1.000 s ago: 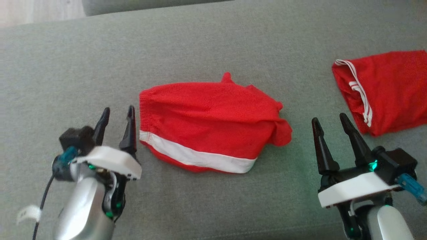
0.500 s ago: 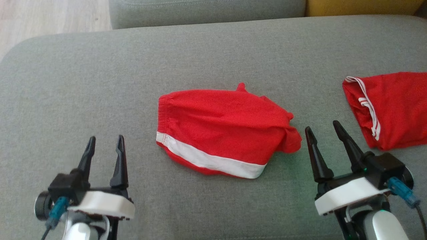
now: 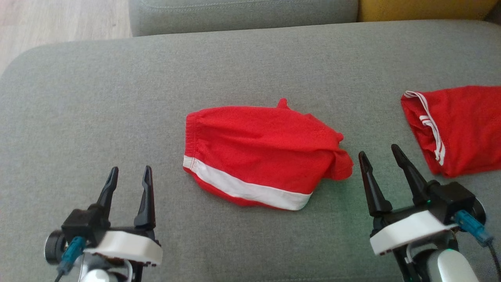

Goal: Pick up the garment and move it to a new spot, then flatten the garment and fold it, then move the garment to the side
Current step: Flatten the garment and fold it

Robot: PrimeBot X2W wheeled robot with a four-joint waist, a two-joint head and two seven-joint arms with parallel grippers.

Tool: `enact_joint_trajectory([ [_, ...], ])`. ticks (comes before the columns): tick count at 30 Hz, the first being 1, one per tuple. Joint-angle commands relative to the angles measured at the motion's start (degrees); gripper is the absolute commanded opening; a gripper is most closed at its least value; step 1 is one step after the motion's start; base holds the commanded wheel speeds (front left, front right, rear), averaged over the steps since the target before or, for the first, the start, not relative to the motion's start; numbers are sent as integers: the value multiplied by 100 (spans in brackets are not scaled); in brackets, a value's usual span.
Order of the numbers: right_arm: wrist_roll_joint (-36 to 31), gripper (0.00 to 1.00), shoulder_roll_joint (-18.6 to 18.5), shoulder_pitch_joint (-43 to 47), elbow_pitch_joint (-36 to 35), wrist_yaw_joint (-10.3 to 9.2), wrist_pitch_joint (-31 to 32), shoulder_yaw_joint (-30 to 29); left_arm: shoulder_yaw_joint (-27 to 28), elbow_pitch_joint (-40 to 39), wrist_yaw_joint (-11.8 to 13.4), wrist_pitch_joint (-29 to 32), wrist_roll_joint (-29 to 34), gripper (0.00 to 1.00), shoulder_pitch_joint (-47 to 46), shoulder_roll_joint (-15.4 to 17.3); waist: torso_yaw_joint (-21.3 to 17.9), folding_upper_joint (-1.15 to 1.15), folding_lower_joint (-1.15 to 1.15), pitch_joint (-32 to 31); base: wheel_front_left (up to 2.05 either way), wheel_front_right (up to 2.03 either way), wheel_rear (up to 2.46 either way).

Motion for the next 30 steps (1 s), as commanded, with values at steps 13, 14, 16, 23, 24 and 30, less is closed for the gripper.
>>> enact_joint_trajectory([
  [13, 348, 100, 51, 31, 661, 37, 201, 171, 86, -189, -35, -37, -25, 100, -439, 88, 157, 0, 0, 272, 0, 0, 0],
  [14, 406, 100, 55, -9, 759, 37, 186, 184, 75, -171, -49, -47, -29, 100, -470, 82, 179, 0, 0, 297, 0, 0, 0],
  [16, 518, 100, 60, -108, 926, 37, 141, 223, 55, -144, -71, -68, -30, 100, -533, 72, 214, 0, 0, 352, 0, 0, 0],
  [23, 719, 100, 67, -440, 1350, 37, 22, 390, 25, -79, -120, -132, -27, 100, -678, 59, 285, 0, 0, 471, 0, 0, 0],
  [24, 736, 100, 68, -493, 1394, 37, -3, 402, 22, -66, -124, -141, -25, 100, -691, 59, 290, 0, 0, 482, 0, 0, 0],
  [30, 742, 0, 49, -634, 1298, 37, -274, 352, 12, -12, -129, -184, -25, 100, -732, 40, 304, 0, 0, 527, 0, 0, 0],
])
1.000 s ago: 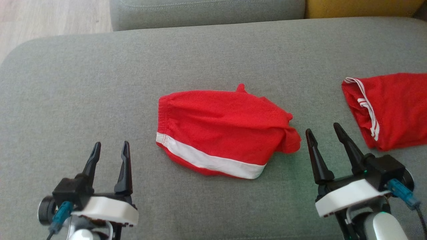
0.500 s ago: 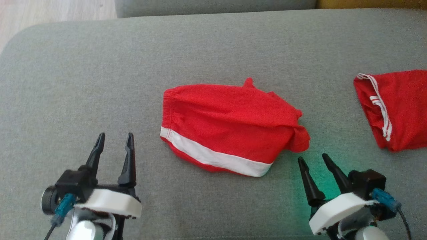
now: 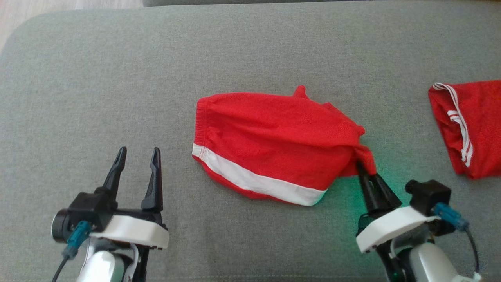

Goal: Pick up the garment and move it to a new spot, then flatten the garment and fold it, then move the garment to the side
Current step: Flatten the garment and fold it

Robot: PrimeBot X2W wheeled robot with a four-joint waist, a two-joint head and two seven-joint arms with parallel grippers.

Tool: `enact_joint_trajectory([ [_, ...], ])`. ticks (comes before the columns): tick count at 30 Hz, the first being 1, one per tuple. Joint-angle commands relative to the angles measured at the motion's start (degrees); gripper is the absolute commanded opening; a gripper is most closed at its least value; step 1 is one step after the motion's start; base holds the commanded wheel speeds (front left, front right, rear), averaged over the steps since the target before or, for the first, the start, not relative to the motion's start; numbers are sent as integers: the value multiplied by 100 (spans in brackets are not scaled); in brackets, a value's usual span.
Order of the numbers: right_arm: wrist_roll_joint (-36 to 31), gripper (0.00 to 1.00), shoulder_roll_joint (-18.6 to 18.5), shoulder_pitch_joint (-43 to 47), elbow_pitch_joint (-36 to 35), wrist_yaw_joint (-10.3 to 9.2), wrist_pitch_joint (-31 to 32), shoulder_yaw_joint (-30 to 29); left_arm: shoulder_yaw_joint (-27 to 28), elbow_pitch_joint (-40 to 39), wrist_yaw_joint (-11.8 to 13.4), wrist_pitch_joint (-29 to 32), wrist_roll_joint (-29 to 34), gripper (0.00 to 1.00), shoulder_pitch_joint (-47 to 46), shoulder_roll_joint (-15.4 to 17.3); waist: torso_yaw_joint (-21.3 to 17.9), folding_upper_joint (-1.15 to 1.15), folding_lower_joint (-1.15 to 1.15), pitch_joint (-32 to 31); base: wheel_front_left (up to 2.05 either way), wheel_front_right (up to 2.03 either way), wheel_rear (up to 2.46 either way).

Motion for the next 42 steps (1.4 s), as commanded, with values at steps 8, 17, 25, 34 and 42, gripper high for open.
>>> enact_joint_trajectory([
  [8, -141, 0, -369, -32, -1078, 37, 259, -297, 235, -159, -24, -75, -65, 100, -286, 75, -53, 0, 0, 57, 0, 0, 0],
  [17, -165, 0, -627, -275, -1850, 37, 1526, -621, 185, -136, -63, -94, -72, 100, -439, 38, -26, 0, 0, 181, 0, 0, 0],
  [25, -263, 0, -470, -1532, -464, 37, 1836, -344, 45, 8, -192, -114, -44, 100, -719, -80, 216, 0, 0, 382, 0, 0, 0],
  [34, -444, 100, -116, -2263, 1017, 37, 1213, -152, -49, 93, -275, -124, -2, 100, -831, -176, 358, 0, 0, 436, 0, 0, 0],
  [42, -588, 100, -35, -1767, 786, 37, 524, -219, 21, 99, -252, -127, 13, 100, -696, -149, 192, 0, 0, 305, 0, 0, 0],
])
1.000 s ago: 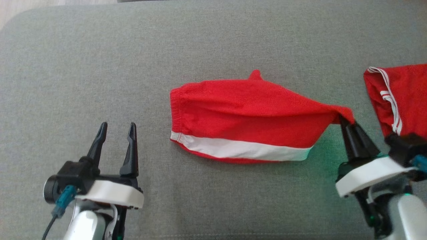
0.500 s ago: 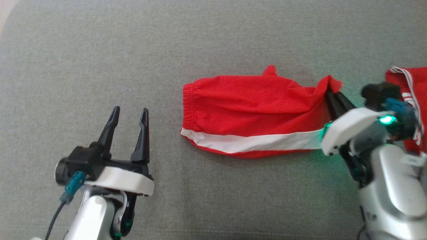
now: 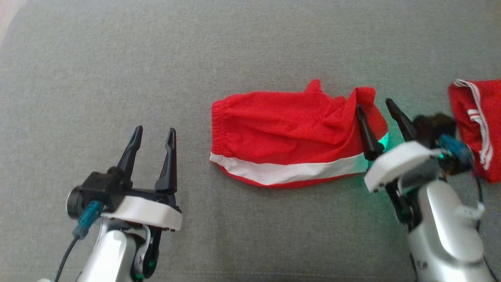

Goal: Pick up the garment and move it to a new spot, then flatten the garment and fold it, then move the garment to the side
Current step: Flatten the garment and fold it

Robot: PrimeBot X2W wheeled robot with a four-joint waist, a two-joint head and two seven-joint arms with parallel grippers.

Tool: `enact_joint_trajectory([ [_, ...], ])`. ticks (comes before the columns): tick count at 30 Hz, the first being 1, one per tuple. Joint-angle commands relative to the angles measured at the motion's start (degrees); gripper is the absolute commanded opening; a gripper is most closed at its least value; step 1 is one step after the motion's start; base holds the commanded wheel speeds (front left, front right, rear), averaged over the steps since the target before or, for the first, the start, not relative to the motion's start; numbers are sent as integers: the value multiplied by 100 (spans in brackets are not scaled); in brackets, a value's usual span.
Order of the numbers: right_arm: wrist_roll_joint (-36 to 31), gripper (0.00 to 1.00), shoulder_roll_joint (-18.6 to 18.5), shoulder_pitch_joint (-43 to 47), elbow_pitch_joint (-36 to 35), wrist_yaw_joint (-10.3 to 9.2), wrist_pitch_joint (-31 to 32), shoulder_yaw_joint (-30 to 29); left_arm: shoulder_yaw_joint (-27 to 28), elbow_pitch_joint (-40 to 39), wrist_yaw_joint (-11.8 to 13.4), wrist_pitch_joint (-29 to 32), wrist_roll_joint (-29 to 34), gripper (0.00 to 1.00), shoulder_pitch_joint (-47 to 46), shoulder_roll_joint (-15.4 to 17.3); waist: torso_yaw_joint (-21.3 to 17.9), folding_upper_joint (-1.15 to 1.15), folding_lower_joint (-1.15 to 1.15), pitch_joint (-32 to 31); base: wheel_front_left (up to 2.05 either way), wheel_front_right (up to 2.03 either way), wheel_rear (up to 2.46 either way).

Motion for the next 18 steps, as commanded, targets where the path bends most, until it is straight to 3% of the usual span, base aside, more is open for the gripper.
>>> enact_joint_trajectory([
  [1, -36, 100, 82, 156, -309, 37, -118, 63, 221, -184, 8, -69, 61, 100, -77, 82, -63, 0, 0, -56, 0, 0, 0],
  [12, -181, 100, 91, 1429, -2061, 37, -515, -338, 381, -224, 126, -69, 43, 100, 244, 235, -300, 0, 0, -437, 0, 0, 0],
  [18, -203, 100, 69, 1955, -2549, 37, -520, -381, 371, -361, 202, -19, 87, 100, 498, 345, -405, 0, 0, -660, 0, 0, 0],
])
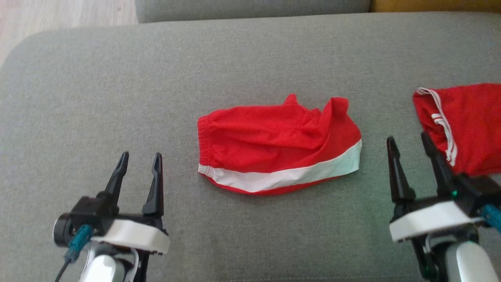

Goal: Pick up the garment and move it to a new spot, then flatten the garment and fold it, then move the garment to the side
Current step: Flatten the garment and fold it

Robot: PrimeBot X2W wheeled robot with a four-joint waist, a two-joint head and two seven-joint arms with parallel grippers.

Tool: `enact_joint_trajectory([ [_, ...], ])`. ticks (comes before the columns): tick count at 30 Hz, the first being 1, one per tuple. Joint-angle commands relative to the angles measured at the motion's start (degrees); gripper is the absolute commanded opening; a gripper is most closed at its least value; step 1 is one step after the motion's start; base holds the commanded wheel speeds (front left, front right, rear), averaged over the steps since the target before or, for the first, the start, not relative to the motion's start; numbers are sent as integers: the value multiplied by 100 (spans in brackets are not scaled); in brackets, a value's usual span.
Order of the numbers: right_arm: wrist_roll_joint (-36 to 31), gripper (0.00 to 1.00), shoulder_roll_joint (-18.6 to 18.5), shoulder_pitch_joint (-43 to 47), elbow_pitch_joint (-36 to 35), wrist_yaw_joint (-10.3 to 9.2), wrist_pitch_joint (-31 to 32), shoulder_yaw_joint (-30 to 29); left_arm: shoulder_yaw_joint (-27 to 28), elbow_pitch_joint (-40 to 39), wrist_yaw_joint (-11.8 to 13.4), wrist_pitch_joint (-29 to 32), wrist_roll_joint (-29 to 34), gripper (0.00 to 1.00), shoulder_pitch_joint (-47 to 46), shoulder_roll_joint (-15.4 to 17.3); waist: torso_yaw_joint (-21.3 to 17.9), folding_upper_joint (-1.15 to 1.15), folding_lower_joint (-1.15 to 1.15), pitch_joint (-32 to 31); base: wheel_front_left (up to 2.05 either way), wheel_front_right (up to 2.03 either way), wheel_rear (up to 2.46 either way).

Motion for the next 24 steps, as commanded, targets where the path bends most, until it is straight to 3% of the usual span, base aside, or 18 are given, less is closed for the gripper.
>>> enact_joint_trajectory([
  [1, -38, 100, -21, 25, -255, 37, -13, 119, 195, -226, 55, -11, 53, 100, -71, 144, -48, 0, 0, -75, 0, 0, 0],
  [24, 3, 100, 4, 356, -439, 37, 113, 185, 26, -394, 146, 204, 21, 100, 178, 225, -69, 0, 0, -193, 0, 0, 0],
])
